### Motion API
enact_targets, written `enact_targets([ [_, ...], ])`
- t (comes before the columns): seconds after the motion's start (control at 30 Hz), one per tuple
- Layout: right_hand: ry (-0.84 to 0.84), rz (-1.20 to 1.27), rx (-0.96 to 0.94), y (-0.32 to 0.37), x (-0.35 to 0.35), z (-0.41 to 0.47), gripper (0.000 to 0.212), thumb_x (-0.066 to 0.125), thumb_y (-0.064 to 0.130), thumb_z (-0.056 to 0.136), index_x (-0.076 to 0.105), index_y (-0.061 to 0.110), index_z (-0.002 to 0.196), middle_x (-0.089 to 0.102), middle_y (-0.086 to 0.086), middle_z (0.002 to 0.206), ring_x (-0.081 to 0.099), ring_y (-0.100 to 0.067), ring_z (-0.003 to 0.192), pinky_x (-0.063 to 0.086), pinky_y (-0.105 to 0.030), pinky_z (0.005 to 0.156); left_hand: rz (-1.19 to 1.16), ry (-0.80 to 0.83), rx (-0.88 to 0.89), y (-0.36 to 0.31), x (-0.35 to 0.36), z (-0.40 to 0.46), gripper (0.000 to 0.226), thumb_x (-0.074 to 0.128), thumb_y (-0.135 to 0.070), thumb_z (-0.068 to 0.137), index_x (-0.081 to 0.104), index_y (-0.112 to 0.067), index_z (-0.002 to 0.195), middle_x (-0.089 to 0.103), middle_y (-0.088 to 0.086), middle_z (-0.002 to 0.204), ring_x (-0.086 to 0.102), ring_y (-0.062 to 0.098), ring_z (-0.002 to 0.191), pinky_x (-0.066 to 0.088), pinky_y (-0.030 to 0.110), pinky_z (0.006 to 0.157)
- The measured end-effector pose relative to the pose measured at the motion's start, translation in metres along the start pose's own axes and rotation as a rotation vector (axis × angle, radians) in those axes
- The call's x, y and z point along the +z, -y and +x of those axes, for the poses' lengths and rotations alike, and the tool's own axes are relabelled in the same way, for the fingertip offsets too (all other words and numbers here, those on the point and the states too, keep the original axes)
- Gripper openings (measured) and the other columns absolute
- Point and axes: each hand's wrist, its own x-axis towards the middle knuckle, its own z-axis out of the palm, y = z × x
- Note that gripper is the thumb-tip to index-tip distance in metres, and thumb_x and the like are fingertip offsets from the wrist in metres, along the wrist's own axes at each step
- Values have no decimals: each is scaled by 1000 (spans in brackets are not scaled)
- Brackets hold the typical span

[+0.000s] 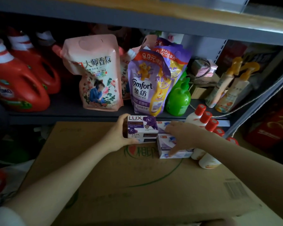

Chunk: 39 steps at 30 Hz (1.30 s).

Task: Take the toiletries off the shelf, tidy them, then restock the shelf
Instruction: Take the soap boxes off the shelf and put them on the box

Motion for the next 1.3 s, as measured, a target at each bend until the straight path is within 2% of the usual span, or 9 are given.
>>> enact_targets([
  [0.13, -69, -92, -31, 8, 7, 1, 86, 74, 59, 62, 39, 18, 129, 46, -5, 128, 45, -23, 114, 43, -40, 95, 6, -26, -14, 3, -2, 2, 99, 85, -29, 61, 23, -32, 138, 45, -18, 120, 45, 3, 110, 35, 17, 84],
  [0.3, 22, -68, -62, 10, 8, -1, 81, 69, 62, 66, 41, 18, 128, 43, -5, 128, 42, -20, 112, 36, -35, 97, 0, -27, -37, 6, -9, -4, 100, 85, -29, 60, 23, -33, 139, 44, -18, 121, 42, 4, 113, 34, 24, 90],
  [0.4, -15, 141, -53, 6, -12, -8, 69, 73, 54, 67, 46, 18, 119, 46, 0, 114, 46, -16, 100, 41, -26, 86, 0, -8, -35, 9, -16, -10, 99, 86, -29, 60, 24, -36, 138, 45, -27, 112, 44, 1, 110, 34, 21, 88],
  [0.53, -227, 452, -29, -11, -49, -10, 38, 78, 37, 69, 48, 28, 89, 51, 16, 86, 52, -4, 76, 37, -7, 60, 0, 27, -39, 13, -22, -19, 98, 86, -31, 59, 25, -41, 135, 46, -27, 112, 47, 2, 110, 37, 24, 92],
  [0.7, -250, 254, -12, -15, -53, 22, 68, 76, 38, 72, 46, 8, 125, 52, -11, 118, 51, -27, 103, 44, -36, 87, 64, 118, -11, 5, -12, -27, 98, 85, -35, 60, 23, -40, 135, 46, -20, 119, 46, 3, 110, 38, 25, 92],
  [0.83, -142, 278, -13, -26, -42, 35, 76, 74, 39, 75, 40, 9, 136, 47, -11, 129, 48, -27, 114, 39, -33, 95, 68, 123, -13, 0, 0, -28, 99, 85, -37, 58, 22, -39, 134, 46, -18, 122, 45, 3, 112, 38, 25, 95],
  [1.03, -129, 269, -69, -36, -24, 44, 75, 76, 41, 73, 44, 17, 136, 50, -8, 129, 45, -25, 118, 37, -35, 100, 82, 159, 20, -8, 13, -36, 92, 86, -39, 57, 22, -49, 122, 39, -38, 103, 33, -37, 90, 33, -6, 68],
  [1.17, -111, 506, -74, -45, -29, 45, 70, 74, 28, 78, 40, 18, 138, 48, -5, 135, 48, -19, 119, 37, -26, 95, 108, 176, 29, -16, 20, -43, 88, 85, -41, 57, 20, -61, 113, 38, -41, 105, 33, -35, 93, 34, -2, 69],
  [1.3, 29, 294, -98, -47, -27, 44, 95, 81, 33, 67, 26, 27, 144, 37, 0, 145, 38, -20, 130, 35, -37, 105, 119, 190, 50, -16, 25, -53, 86, 85, -36, 57, 21, -65, 108, 41, -35, 111, 33, -30, 102, 32, -6, 75],
])
